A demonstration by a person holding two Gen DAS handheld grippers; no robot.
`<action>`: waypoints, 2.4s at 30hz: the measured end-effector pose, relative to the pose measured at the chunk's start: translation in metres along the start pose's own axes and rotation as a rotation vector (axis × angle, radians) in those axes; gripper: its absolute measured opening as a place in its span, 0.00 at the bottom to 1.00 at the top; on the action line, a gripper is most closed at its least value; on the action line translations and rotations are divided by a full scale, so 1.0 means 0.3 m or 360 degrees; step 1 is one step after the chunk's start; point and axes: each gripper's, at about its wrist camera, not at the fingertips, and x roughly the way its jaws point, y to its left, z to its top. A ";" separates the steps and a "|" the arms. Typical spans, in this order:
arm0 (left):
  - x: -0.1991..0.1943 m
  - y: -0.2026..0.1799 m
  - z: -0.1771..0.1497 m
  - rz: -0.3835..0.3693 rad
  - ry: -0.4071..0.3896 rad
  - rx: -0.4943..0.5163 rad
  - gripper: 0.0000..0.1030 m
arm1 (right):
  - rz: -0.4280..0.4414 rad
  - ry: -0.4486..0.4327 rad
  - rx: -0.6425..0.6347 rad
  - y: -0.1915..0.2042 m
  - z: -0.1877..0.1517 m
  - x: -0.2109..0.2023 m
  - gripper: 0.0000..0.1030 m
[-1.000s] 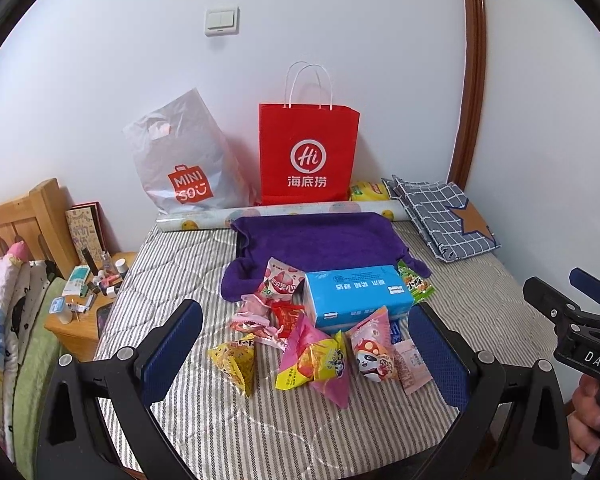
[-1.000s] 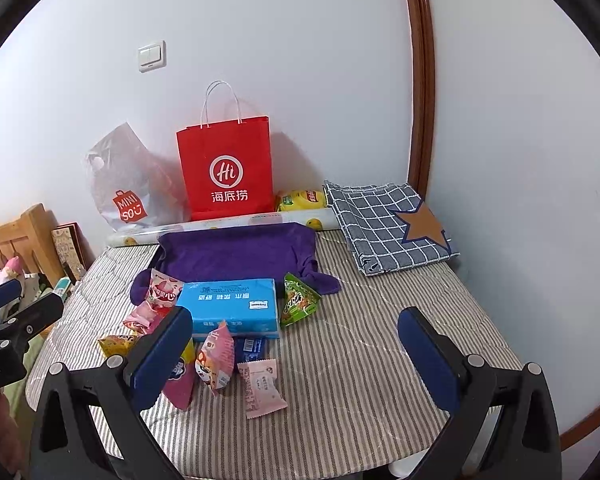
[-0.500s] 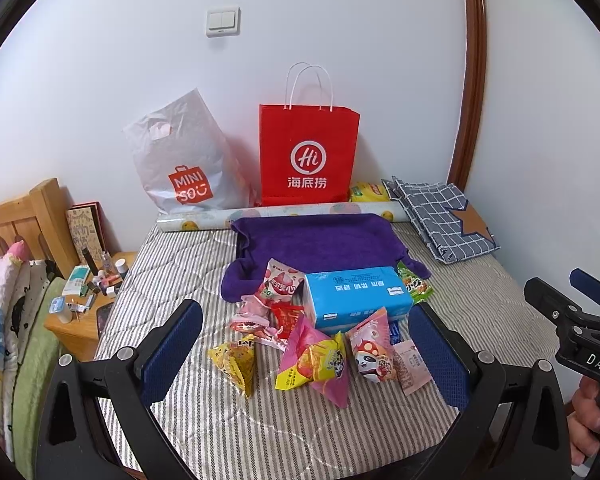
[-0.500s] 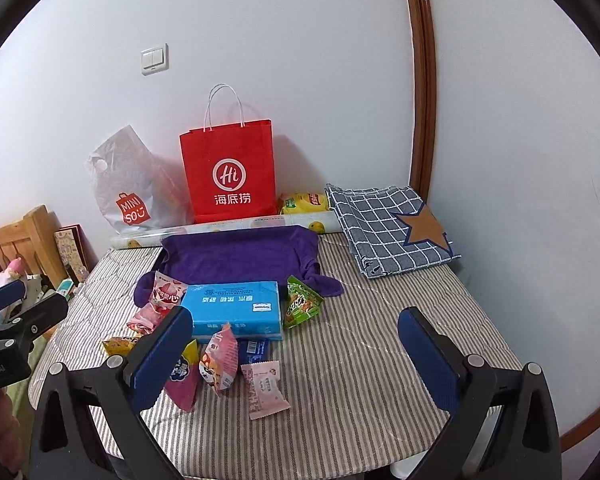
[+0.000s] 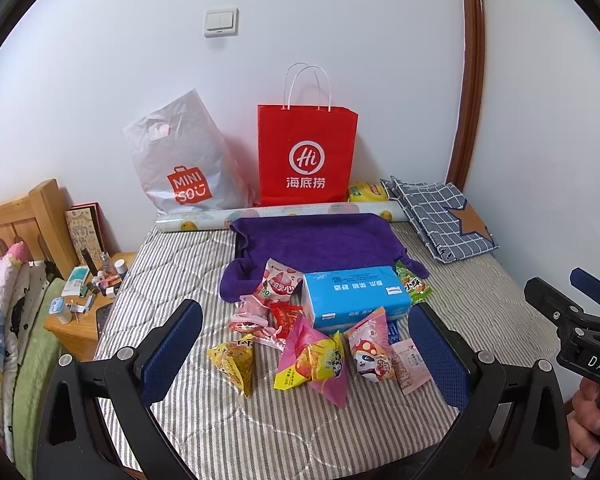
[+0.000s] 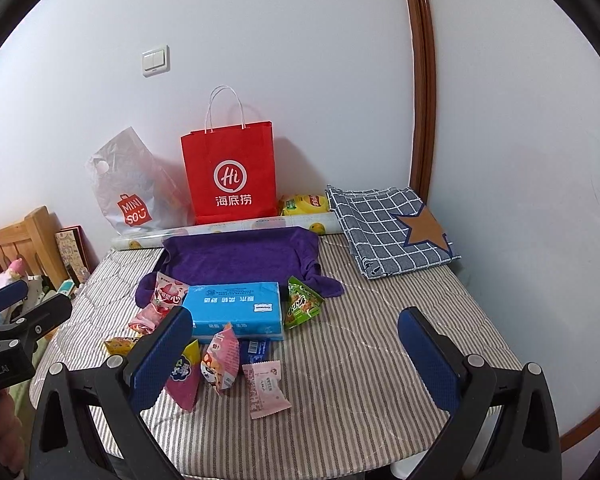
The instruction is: Organize snacks
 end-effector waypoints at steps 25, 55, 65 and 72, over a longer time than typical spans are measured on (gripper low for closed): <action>0.033 -0.012 -0.009 -0.0034 0.0030 0.0034 0.99 | 0.0003 0.0002 -0.0018 0.010 -0.017 0.040 1.00; 0.368 0.282 -0.172 0.0143 0.0397 -0.0134 0.98 | 0.0198 0.0534 -0.0047 0.043 -0.359 0.538 0.71; 0.467 0.376 -0.245 0.0082 0.0521 -0.0182 0.90 | 0.0115 0.0519 -0.0243 0.102 -0.409 0.576 0.33; 0.535 0.357 -0.264 0.0023 0.0570 -0.0123 0.90 | 0.0050 0.0478 -0.0257 0.073 -0.383 0.555 0.33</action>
